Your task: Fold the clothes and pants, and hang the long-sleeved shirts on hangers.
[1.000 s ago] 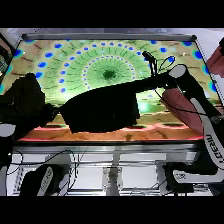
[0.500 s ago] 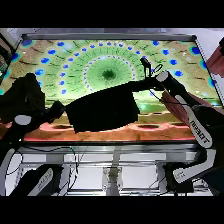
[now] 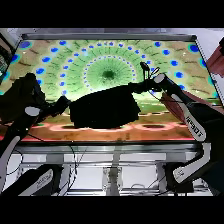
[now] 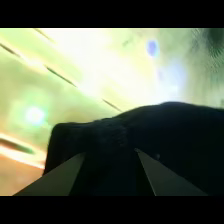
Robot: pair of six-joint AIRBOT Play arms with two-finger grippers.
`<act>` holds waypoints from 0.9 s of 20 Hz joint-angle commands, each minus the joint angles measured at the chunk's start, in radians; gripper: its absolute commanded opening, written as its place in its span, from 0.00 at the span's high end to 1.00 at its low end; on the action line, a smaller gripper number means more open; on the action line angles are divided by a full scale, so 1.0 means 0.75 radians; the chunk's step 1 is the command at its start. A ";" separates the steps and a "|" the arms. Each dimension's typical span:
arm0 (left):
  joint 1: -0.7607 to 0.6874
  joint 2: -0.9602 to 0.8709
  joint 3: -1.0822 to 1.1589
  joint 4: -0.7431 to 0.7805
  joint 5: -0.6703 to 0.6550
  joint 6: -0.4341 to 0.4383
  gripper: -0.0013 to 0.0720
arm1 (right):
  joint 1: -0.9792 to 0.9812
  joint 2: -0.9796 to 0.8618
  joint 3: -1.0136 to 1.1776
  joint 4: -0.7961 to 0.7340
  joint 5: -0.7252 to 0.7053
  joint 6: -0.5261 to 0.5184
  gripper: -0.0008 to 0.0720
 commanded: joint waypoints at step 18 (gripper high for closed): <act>0.293 0.404 0.108 0.671 -0.769 0.052 0.49 | -0.271 -0.020 -0.016 -0.029 0.803 -0.159 0.04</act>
